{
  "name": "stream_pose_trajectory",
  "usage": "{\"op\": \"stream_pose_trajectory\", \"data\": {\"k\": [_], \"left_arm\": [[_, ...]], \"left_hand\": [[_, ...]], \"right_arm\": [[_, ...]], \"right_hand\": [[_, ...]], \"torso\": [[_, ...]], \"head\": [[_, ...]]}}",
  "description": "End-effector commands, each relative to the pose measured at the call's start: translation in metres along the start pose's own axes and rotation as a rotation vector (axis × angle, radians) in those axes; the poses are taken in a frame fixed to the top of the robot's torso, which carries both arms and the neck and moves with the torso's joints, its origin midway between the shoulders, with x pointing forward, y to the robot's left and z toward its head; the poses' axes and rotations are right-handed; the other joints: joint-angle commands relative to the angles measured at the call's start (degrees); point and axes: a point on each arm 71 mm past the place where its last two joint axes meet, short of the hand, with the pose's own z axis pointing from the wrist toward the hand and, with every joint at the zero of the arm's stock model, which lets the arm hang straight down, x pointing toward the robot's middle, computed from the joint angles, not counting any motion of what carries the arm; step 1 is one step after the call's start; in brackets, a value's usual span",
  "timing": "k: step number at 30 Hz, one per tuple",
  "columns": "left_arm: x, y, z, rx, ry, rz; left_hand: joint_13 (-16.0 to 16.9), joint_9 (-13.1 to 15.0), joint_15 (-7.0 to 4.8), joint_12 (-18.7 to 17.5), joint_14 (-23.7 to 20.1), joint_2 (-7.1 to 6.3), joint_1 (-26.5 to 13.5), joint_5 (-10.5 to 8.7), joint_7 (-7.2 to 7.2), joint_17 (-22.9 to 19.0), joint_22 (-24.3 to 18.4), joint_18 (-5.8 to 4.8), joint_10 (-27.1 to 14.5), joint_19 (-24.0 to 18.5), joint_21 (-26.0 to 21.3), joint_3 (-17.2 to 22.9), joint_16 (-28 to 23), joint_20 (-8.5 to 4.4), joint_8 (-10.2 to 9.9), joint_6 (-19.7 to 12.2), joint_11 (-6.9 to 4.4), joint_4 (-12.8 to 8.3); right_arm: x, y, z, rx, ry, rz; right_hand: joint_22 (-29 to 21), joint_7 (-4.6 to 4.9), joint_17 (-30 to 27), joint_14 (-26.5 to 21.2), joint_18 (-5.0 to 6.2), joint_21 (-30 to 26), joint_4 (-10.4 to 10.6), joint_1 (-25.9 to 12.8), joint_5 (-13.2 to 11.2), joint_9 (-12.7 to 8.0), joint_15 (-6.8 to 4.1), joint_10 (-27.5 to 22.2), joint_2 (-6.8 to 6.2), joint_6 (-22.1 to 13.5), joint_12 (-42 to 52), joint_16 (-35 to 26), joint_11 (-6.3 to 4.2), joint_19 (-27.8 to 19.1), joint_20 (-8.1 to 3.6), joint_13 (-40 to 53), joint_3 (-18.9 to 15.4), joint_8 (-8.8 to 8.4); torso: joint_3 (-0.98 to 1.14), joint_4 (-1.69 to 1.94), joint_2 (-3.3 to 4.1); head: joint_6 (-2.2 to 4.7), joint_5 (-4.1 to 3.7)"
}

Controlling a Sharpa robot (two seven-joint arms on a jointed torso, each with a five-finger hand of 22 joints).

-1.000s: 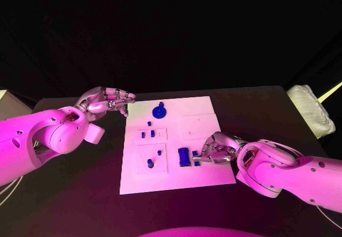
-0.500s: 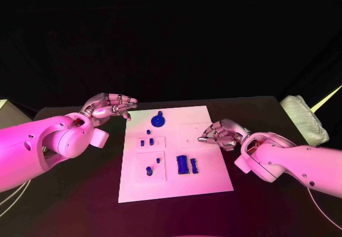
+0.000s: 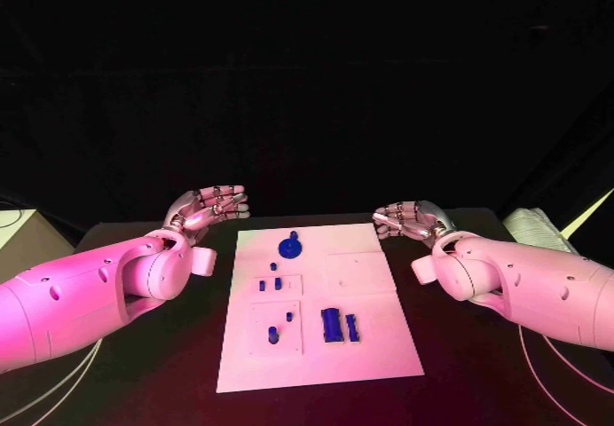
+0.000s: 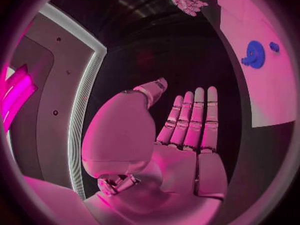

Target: Assemble the parts on the task board

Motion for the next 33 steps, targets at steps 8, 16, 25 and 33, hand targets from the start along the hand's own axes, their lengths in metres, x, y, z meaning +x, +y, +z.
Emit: {"op": "stream_pose_trajectory", "data": {"k": [8, 16, 25, 33], "left_arm": [[0.018, 0.008, -0.009, -0.011, -0.033, 0.003], [0.057, 0.025, -0.03, -0.043, -0.125, 0.016], [0.083, 0.033, -0.048, -0.07, -0.189, 0.029], [0.085, 0.034, -0.049, -0.072, -0.195, 0.03]], "left_hand": [[-3.4, -10.5, -8.88, -20.0, -42.0, 9.63, -76.0, -4.27, -10.67, -12.0, -21.8, -9.69, -44.0, -37.1, -24.3, -27.7, -29.4, -15.13, -14.4, -39.1, -11.07, -5.5], [-3.4, -10.5, -8.88, -20.0, -42.0, 9.63, -76.0, -4.27, -10.67, -12.0, -21.8, -9.69, -44.0, -37.1, -24.3, -27.7, -29.4, -15.13, -14.4, -39.1, -11.07, -5.5], [-3.4, -10.5, -8.88, -20.0, -42.0, 9.63, -76.0, -4.27, -10.67, -12.0, -21.8, -9.69, -44.0, -37.1, -24.3, -27.7, -29.4, -15.13, -14.4, -39.1, -11.07, -5.5], [-3.4, -10.5, -8.88, -20.0, -42.0, 9.63, -76.0, -4.27, -10.67, -12.0, -21.8, -9.69, -44.0, -37.1, -24.3, -27.7, -29.4, -15.13, -14.4, -39.1, -11.07, -5.5]], "right_arm": [[0.026, 0.003, -0.016, -0.026, -0.04, 0.087], [0.065, 0.013, -0.046, -0.047, -0.126, 0.256], [0.077, 0.018, -0.058, -0.044, -0.156, 0.305], [0.077, 0.018, -0.058, -0.044, -0.156, 0.305]], "right_hand": [[-41.4, -11.5, -25.0, -47.7, -9.76, -3.6, -13.8, -42.8, -3.1, -18.1, -6.68, -49.9, -4.73, -43.2, -14.8, -25.3, -9.03, -51.2, -12.57, -22.1, 12.4, -18.9], [-41.4, -11.5, -25.0, -47.7, -9.76, -3.6, -13.8, -86.0, -3.1, -18.1, -6.68, -49.9, -4.73, -43.2, -14.8, -25.3, -9.03, -51.2, -12.57, -22.1, 12.4, -18.9], [-41.4, -11.5, -25.0, -47.7, -9.76, -3.6, -13.8, -86.0, -3.1, -18.1, -6.68, -49.9, -4.73, -43.2, -14.8, -25.3, -9.03, -51.2, -12.57, -22.1, 12.4, -18.9], [-41.4, -11.5, -25.0, -47.7, -9.76, -3.6, -13.8, -86.0, -3.1, -18.1, -6.68, -49.9, -4.73, -43.2, -14.8, -25.3, -9.03, -51.2, -12.57, -22.1, 12.4, -18.9]], "torso": [[-0.18, 0.18, -2.72], [-0.3, 0.54, -6.49], [-0.31, 0.58, -6.89], [-0.31, 0.58, -6.89]], "head": [[0.83, 0.18], [2.43, 0.47], [2.6, 0.51], [2.6, 0.51]]}}
